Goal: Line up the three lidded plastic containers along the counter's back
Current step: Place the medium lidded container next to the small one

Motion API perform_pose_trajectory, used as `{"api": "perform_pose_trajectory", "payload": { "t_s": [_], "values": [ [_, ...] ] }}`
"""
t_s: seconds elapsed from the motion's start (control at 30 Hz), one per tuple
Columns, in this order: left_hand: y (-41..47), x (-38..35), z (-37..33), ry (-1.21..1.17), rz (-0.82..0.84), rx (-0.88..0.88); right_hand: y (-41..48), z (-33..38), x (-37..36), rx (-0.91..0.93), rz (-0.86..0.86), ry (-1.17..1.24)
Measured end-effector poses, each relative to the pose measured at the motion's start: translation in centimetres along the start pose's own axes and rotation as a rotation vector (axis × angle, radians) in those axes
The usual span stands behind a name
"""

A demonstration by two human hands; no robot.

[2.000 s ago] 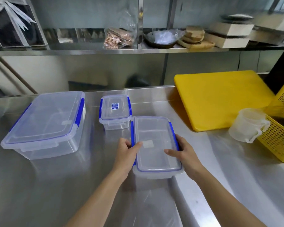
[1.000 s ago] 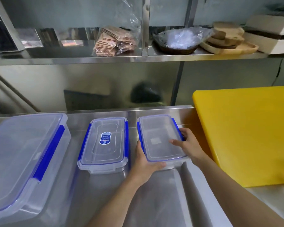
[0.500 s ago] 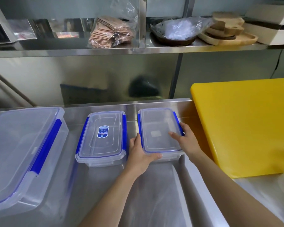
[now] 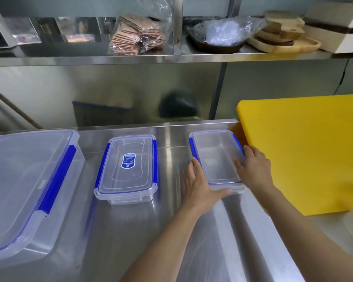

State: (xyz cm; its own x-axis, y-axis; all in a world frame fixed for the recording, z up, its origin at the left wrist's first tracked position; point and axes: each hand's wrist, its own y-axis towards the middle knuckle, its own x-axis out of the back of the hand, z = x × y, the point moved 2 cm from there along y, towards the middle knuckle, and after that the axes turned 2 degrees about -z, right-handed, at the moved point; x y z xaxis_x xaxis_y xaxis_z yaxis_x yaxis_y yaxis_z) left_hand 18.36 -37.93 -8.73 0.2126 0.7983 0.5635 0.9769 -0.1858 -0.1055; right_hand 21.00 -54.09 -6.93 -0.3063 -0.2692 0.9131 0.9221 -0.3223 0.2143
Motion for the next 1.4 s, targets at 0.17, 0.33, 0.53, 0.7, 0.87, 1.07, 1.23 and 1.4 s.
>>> {"api": "perform_pose_trajectory", "payload": {
  "t_s": [0.17, 0.33, 0.53, 0.7, 0.87, 1.07, 1.23, 1.4],
  "values": [
    [-1.1, 8.9, 2.6, 0.229, -0.609, -0.206, -2.5, 7.1, 0.5, 0.060, -0.071, 0.318],
    [-0.8, 17.1, 11.4, 0.580, -0.497, 0.133, -5.4, 15.8, -4.3, 0.104, 0.329, 0.649],
    [-1.2, 17.0, 14.2, 0.493, -0.298, 0.277, -6.9, 18.9, -9.2, 0.157, 0.512, 0.577],
    [-1.5, 16.1, 13.1, 0.527, -0.289, 0.250, -6.8, 18.0, -9.3, 0.177, 0.469, 0.519],
    [-3.0, 19.3, 10.1, 0.500, -0.403, 0.089, -7.6, 19.7, -6.6, 0.245, 0.204, 0.377],
    [-8.4, 31.2, 10.6, 0.647, -0.909, 0.072, -13.7, 27.6, -4.8, 0.407, 0.410, 0.679],
    [-12.6, 37.8, 18.7, 0.704, -0.674, 0.587, -17.8, 33.4, -6.3, 0.327, 0.717, 0.814],
    [-14.2, 38.9, 22.8, 0.472, -0.534, 0.641, -20.2, 36.6, -7.5, 0.238, 0.819, 0.810]
  ]
}}
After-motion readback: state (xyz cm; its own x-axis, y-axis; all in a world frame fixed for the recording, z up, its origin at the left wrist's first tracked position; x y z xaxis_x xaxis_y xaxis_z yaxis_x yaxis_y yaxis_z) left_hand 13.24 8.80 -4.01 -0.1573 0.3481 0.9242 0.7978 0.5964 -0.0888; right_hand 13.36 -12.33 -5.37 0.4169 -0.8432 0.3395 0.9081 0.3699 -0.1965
